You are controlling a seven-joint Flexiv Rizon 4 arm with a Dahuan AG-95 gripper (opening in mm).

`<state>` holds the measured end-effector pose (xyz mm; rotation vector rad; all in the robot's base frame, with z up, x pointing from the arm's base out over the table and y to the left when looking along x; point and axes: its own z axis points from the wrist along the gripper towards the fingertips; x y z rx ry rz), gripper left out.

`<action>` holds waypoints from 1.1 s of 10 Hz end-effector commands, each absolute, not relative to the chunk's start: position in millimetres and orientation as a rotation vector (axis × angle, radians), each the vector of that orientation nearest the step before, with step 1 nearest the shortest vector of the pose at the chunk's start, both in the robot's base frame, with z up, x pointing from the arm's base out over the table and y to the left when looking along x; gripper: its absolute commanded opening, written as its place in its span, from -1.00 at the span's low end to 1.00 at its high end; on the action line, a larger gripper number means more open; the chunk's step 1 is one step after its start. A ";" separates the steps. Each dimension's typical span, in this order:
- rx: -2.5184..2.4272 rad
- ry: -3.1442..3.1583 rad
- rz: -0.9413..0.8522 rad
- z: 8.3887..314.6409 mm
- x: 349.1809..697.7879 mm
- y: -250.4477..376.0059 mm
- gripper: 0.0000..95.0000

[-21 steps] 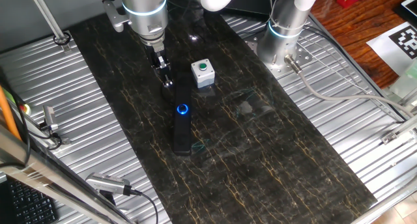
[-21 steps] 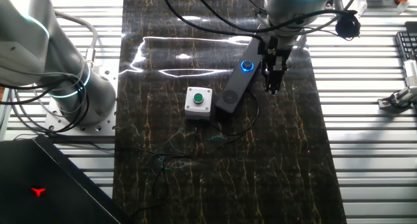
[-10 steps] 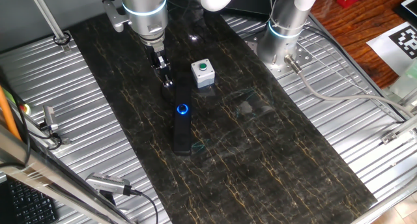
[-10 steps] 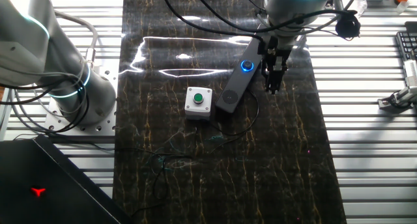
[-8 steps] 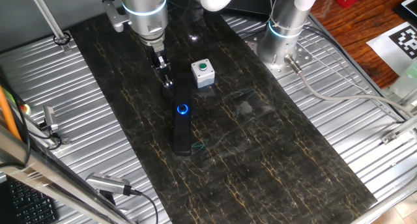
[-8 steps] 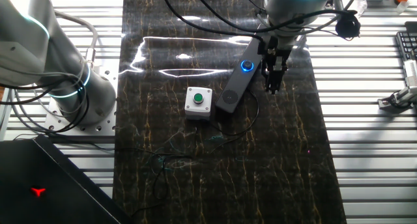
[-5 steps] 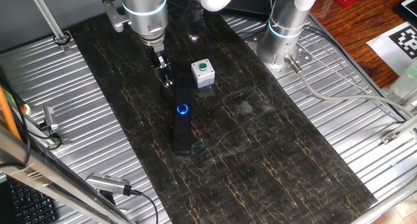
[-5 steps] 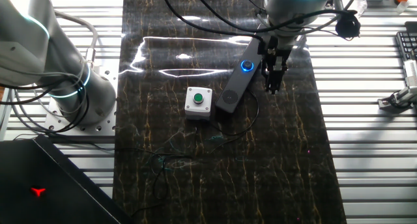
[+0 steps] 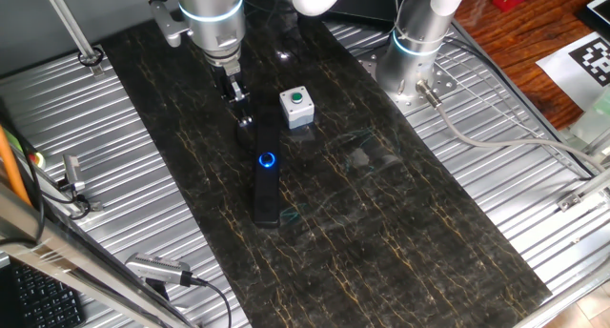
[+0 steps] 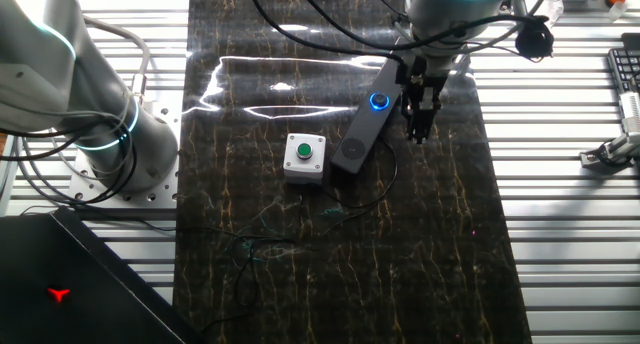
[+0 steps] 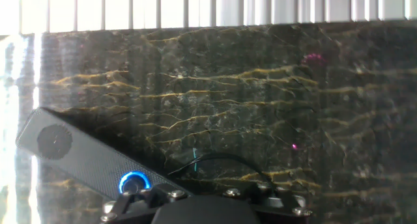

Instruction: Turn the knob to decrease the volume of the speaker

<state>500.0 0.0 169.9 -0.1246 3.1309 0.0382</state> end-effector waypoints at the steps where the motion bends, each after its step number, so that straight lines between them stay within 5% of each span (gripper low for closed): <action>1: -0.281 3.111 0.082 170.0 500.0 0.1 -1.00; 11: -0.821 3.077 0.099 154.3 493.7 27.5 -1.00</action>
